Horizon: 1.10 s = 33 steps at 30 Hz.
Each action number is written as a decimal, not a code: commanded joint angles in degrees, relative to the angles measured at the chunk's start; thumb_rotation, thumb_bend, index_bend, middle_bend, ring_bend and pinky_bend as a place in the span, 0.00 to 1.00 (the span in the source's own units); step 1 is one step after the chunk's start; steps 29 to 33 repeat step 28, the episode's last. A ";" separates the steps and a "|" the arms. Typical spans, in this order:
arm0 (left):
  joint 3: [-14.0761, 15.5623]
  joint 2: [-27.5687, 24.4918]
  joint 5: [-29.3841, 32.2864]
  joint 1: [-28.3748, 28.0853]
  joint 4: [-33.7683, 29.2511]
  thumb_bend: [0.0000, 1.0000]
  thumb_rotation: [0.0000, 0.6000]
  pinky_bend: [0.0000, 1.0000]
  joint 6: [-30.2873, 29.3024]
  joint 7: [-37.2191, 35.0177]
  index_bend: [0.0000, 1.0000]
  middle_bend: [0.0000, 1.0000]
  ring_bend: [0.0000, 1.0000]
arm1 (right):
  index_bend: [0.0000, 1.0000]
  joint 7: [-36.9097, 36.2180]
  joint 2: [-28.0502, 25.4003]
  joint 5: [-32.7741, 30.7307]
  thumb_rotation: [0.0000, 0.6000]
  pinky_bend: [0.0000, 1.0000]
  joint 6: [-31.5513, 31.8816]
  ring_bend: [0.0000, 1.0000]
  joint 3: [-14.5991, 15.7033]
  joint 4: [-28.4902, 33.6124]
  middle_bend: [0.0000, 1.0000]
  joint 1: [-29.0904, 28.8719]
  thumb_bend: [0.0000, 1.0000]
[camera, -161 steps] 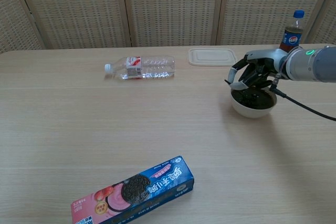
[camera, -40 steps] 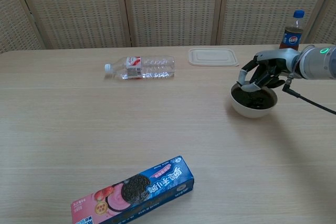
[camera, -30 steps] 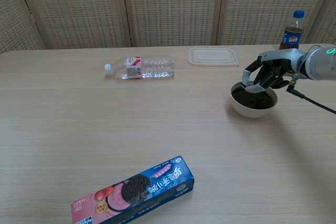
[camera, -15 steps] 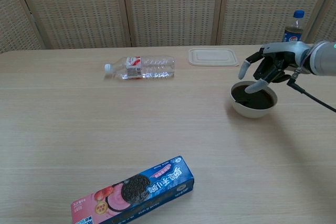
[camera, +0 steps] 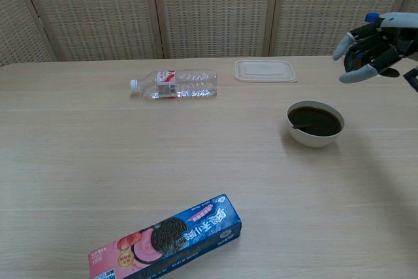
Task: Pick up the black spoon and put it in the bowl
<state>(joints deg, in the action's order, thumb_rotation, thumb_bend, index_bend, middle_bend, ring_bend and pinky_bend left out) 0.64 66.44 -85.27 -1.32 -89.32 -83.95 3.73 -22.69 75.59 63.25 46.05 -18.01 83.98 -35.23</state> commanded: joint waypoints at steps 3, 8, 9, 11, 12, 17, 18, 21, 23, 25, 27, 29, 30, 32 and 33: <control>-0.38 -0.25 -0.18 -0.02 -0.24 0.45 1.00 0.00 -0.71 0.47 0.00 0.00 0.00 | 0.48 11.17 -2.09 4.08 1.00 0.70 16.62 0.53 3.67 5.42 0.54 7.84 0.18; -0.79 -0.35 -1.97 -0.12 -0.67 0.45 1.00 0.00 -2.68 1.35 0.00 0.00 0.00 | 0.48 21.12 -1.16 10.12 1.00 0.59 29.65 0.44 7.79 4.59 0.47 13.54 0.23; -0.62 -0.26 -2.76 -0.08 -0.93 0.45 1.00 0.00 -3.19 1.58 0.00 0.00 0.00 | 0.48 23.79 -0.85 12.01 1.00 0.56 32.82 0.42 9.29 4.32 0.45 15.18 0.23; -0.47 -0.14 -3.37 0.01 -1.12 0.45 1.00 0.00 -3.66 1.69 0.00 0.00 0.00 | 0.48 25.90 -0.34 13.61 1.00 0.47 35.63 0.37 10.63 4.27 0.41 16.90 0.23; -0.42 -0.08 -3.61 0.02 -1.13 0.45 1.00 0.00 -3.81 1.76 0.00 0.00 0.00 | 0.47 26.74 -0.33 14.00 1.00 0.42 36.27 0.33 11.17 4.31 0.38 17.51 0.23; -0.21 0.28 -4.49 0.13 -1.06 0.45 1.00 0.00 -4.46 2.33 0.00 0.00 0.00 | 0.38 30.53 -0.81 15.03 1.00 0.19 38.29 0.15 13.11 4.96 0.24 19.85 0.23; -0.16 0.36 -4.70 0.17 -1.03 0.45 1.00 0.00 -4.63 2.50 0.00 0.00 0.00 | 0.37 31.48 -0.98 15.01 1.00 0.17 38.55 0.13 13.54 5.31 0.22 20.40 0.23; -0.02 0.80 -5.67 0.29 -0.74 0.45 1.00 0.00 -5.43 2.75 0.00 0.00 0.00 | 0.35 33.73 -1.40 14.65 1.00 0.13 39.00 0.10 14.59 6.31 0.20 21.78 0.23; 0.22 1.17 -6.47 0.37 -0.45 0.45 1.00 0.00 -5.91 2.68 0.00 0.00 0.00 | 0.35 34.85 -1.64 14.39 1.00 0.12 39.56 0.09 15.24 7.18 0.19 22.95 0.23; 0.44 1.31 -6.80 0.42 -0.36 0.45 1.00 0.00 -5.94 2.91 0.00 0.00 0.00 | 0.35 35.16 -1.55 14.38 1.00 0.12 40.25 0.09 15.53 7.58 0.19 23.97 0.23; 0.65 1.36 -7.11 0.31 -0.64 0.45 1.00 0.00 -5.71 3.40 0.00 0.00 0.00 | 0.35 35.33 -1.34 14.25 1.00 0.12 40.67 0.09 15.85 7.65 0.19 24.93 0.23; 0.70 1.34 -7.21 0.23 -0.81 0.45 1.00 0.00 -5.58 3.54 0.00 0.00 0.00 | 0.35 35.32 -1.26 14.22 1.00 0.12 40.69 0.09 15.88 7.62 0.19 25.18 0.23; 0.70 1.34 -7.21 0.23 -0.81 0.45 1.00 0.00 -5.58 3.54 0.00 0.00 0.00 | 0.35 35.32 -1.26 14.22 1.00 0.12 40.69 0.09 15.88 7.62 0.19 25.18 0.23; 0.70 1.34 -7.21 0.23 -0.81 0.45 1.00 0.00 -5.58 3.54 0.00 0.00 0.00 | 0.35 35.32 -1.26 14.22 1.00 0.12 40.69 0.09 15.88 7.62 0.19 25.18 0.23; 0.70 1.34 -7.21 0.23 -0.81 0.45 1.00 0.00 -5.58 3.54 0.00 0.00 0.00 | 0.35 35.32 -1.26 14.22 1.00 0.12 40.69 0.09 15.88 7.62 0.19 25.18 0.23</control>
